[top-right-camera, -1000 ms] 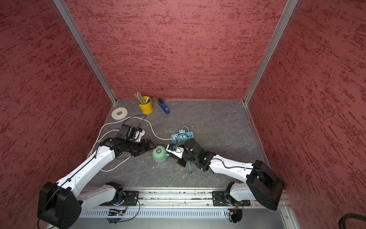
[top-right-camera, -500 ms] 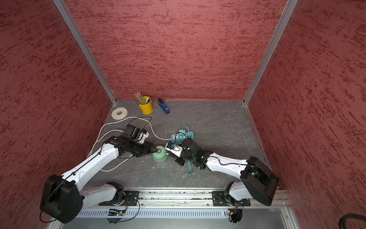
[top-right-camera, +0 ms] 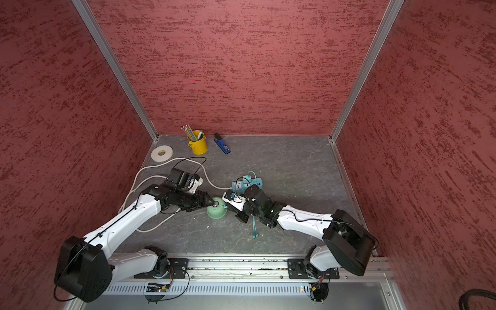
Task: Charge the cordless meat grinders
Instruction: Insert the charging cable into the cordless meat grinder.
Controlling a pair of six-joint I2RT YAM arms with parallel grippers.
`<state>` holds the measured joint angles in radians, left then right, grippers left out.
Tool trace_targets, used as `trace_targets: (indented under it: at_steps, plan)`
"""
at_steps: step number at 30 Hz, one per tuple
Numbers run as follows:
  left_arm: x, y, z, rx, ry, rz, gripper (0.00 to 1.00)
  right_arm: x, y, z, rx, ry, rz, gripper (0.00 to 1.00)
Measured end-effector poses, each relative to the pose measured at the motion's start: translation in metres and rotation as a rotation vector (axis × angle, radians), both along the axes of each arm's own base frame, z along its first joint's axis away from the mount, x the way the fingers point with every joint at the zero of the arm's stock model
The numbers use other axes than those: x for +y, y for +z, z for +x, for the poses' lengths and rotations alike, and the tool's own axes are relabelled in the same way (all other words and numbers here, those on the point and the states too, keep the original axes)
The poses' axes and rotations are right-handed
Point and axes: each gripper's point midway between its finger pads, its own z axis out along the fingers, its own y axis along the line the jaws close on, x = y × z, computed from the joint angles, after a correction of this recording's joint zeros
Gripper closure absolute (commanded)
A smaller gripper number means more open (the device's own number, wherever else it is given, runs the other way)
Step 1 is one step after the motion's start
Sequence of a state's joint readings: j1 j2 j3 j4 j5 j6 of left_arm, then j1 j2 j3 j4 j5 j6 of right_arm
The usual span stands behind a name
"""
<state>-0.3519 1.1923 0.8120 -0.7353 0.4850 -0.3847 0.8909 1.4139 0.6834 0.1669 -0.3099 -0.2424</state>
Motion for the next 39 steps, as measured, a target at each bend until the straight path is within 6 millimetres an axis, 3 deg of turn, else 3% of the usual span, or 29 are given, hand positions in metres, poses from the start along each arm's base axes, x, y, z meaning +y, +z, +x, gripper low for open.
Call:
trace_targets:
  at_steps: [10,20,39]
  plan:
    - [-0.005,0.006,0.006,-0.03,-0.002,-0.03,0.36,-0.001,0.011,-0.001,-0.015,-0.001,0.018,1.0]
    - [-0.005,0.001,0.008,-0.014,0.001,-0.024,0.43,-0.004,-0.006,-0.003,0.023,-0.001,-0.027,1.0]
    - [-0.006,-0.002,0.007,-0.001,-0.001,-0.019,0.46,-0.002,-0.003,-0.002,0.029,-0.007,-0.019,1.0]
